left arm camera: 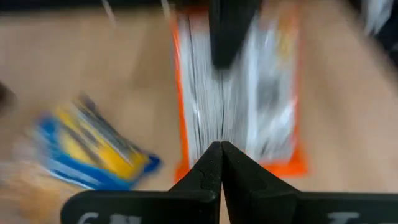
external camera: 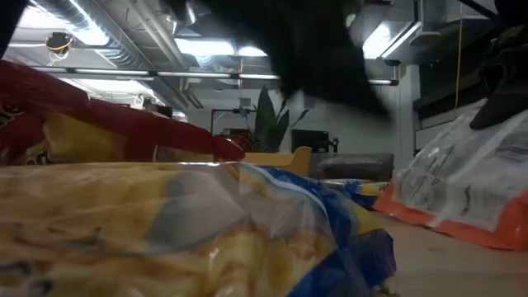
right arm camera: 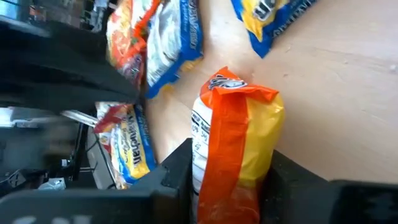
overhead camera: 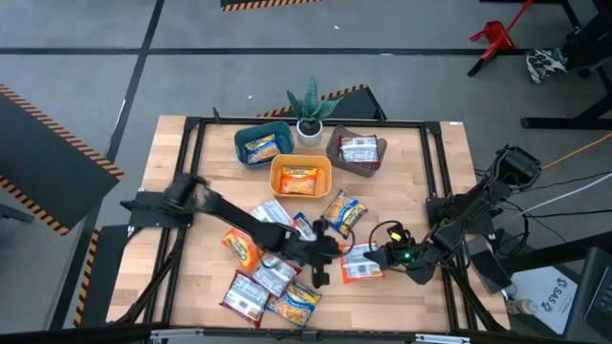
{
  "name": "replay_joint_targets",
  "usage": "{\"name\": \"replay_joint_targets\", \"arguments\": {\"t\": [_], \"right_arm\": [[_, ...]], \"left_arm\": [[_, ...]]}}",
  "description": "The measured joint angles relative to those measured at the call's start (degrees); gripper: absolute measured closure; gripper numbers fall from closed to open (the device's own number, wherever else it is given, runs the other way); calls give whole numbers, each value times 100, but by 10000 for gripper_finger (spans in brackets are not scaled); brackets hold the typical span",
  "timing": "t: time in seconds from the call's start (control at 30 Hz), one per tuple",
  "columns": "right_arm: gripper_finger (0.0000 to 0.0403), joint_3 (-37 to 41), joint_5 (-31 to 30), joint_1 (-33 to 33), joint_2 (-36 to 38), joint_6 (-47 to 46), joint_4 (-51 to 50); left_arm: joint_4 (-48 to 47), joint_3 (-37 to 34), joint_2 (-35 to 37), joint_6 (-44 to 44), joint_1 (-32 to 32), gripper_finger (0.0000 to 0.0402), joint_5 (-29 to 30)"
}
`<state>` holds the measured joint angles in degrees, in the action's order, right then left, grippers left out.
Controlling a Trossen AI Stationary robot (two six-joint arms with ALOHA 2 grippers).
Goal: Sort Maruchan noodles
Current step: Put the right orange noodle pack into the yellow bin
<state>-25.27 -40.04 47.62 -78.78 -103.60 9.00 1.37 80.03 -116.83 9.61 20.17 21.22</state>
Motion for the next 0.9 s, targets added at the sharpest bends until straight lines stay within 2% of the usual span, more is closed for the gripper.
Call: {"name": "replay_joint_targets", "arguments": {"t": [0.1,0.2,0.37,0.47,0.67,0.77,0.9], "right_arm": [[300,-97,-212,0,0,60,23],[300,-253,-416,-95,0,179,24],[301,-769,-280,-828,0,1160,44],[301,-1194,330,-1642,0,2314,102],[299,-2146,2093,-3519,0,4420,150],[300,-2460,2863,-4375,0,4930,149],[295,-2640,3586,-5266,-134,5097,166]], "left_arm": [[-851,-1,767,-45,39,401,62],[-1525,-11,1516,-80,113,401,427],[-2560,6,2768,-75,315,401,1202],[-2989,2,3419,159,440,401,1403],[-3550,6,4365,538,790,401,1679],[-3696,6,4683,544,974,401,1906],[-3848,8,4939,596,1146,401,2060]]}}
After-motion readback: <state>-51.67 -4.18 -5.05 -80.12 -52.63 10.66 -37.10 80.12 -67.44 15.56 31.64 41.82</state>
